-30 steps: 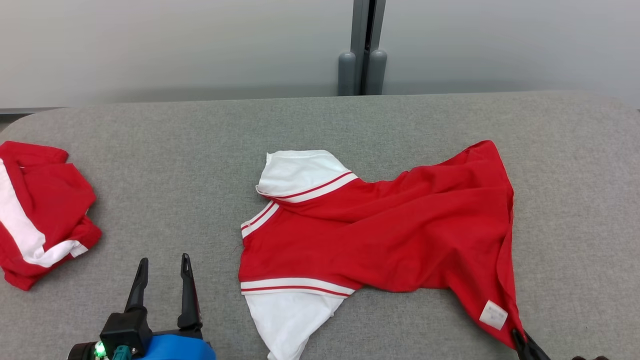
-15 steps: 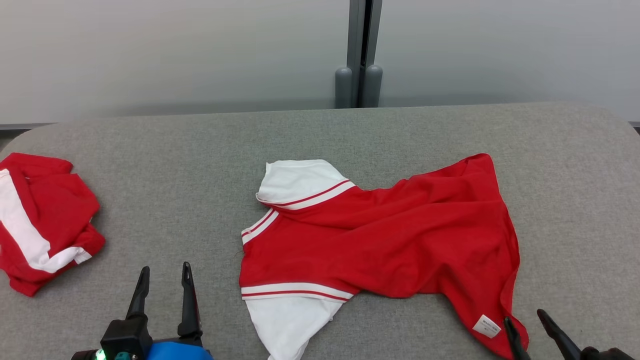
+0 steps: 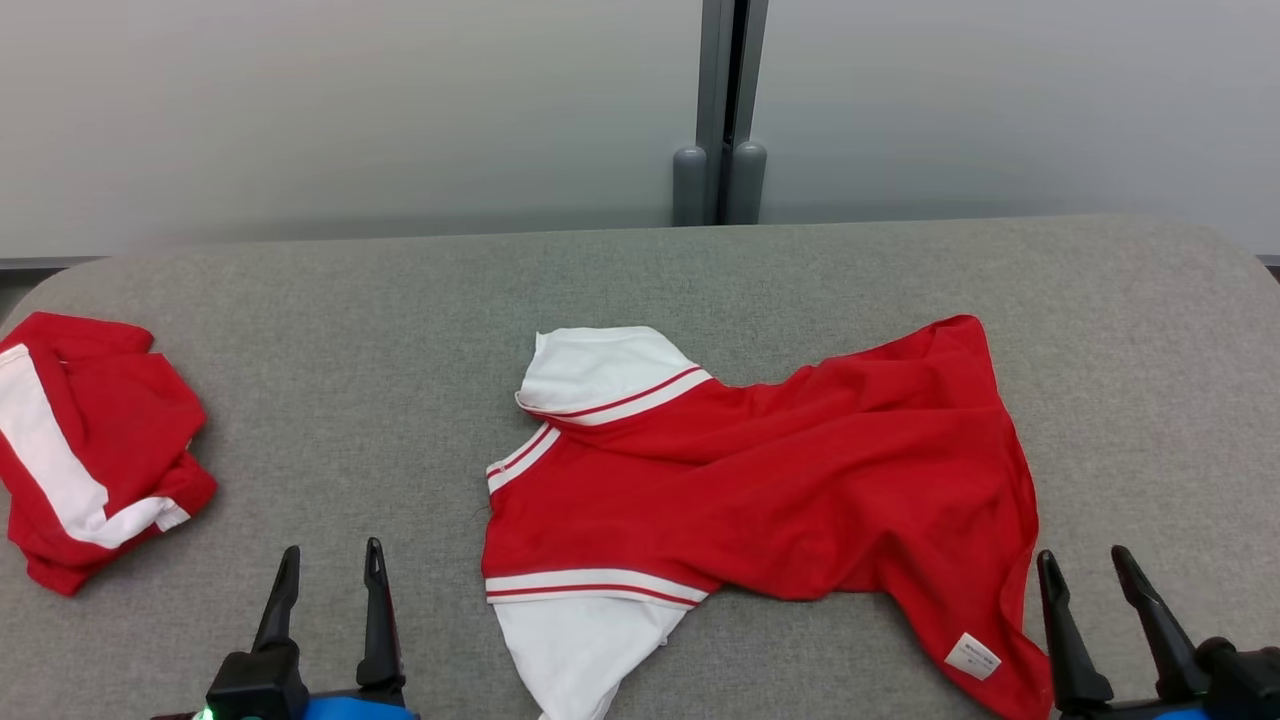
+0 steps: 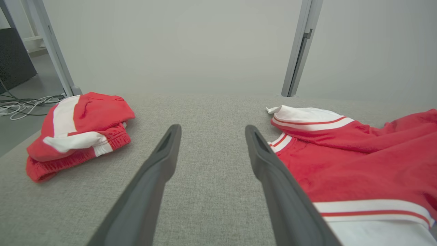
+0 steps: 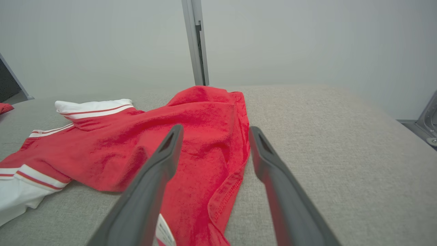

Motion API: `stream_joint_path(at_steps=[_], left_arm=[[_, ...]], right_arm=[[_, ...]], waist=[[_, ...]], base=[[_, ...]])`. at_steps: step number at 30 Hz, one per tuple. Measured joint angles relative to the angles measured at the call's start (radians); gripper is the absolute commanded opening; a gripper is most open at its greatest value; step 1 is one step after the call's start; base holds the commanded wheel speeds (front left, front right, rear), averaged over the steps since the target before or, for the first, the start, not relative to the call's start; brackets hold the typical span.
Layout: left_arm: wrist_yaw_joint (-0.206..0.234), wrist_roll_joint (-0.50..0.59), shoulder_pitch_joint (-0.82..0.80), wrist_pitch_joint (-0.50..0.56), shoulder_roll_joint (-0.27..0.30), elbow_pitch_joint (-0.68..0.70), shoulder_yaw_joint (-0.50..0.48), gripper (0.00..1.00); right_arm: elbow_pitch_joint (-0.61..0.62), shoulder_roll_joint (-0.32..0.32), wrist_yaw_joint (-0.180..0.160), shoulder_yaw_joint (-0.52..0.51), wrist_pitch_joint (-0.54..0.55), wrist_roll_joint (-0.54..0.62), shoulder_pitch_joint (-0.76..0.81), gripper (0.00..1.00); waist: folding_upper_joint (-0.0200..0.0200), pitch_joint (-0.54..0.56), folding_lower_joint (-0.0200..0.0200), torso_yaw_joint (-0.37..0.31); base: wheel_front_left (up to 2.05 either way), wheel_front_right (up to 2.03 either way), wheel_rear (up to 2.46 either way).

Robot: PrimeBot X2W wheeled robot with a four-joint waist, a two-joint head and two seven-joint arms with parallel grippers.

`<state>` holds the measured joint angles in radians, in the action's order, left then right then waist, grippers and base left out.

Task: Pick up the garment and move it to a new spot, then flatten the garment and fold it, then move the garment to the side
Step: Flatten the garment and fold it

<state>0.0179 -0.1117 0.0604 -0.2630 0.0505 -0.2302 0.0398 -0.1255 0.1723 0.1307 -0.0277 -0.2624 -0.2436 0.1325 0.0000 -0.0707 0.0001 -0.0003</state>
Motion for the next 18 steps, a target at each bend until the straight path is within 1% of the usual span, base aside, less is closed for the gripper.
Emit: stream_joint_path(at_steps=[3, 9, 18], left_arm=[[-0.004, 0.010, 0.002, 0.000, 0.000, -0.005, 0.000, 1.00], [-0.016, 0.033, 0.004, 0.000, 0.010, -0.026, 0.000, 1.00], [-0.019, 0.043, 0.028, 0.000, 0.018, -0.045, -0.002, 1.00]], right_arm=[[-0.003, -0.032, 0.000, 0.001, 0.000, 0.008, -0.018, 1.00], [-0.022, -0.073, 0.000, 0.016, 0.000, 0.040, -0.028, 1.00], [-0.062, -0.097, 0.000, 0.020, 0.000, 0.089, -0.005, 1.00]], waist=[[0.0000, 0.011, -0.0001, 0.001], [0.0000, 0.037, 0.0000, 0.013], [0.0002, 0.072, -0.0001, 0.022]], base=[[0.00, 0.00, 0.00], [0.00, 0.00, 0.00], [0.00, 0.00, 0.00]])
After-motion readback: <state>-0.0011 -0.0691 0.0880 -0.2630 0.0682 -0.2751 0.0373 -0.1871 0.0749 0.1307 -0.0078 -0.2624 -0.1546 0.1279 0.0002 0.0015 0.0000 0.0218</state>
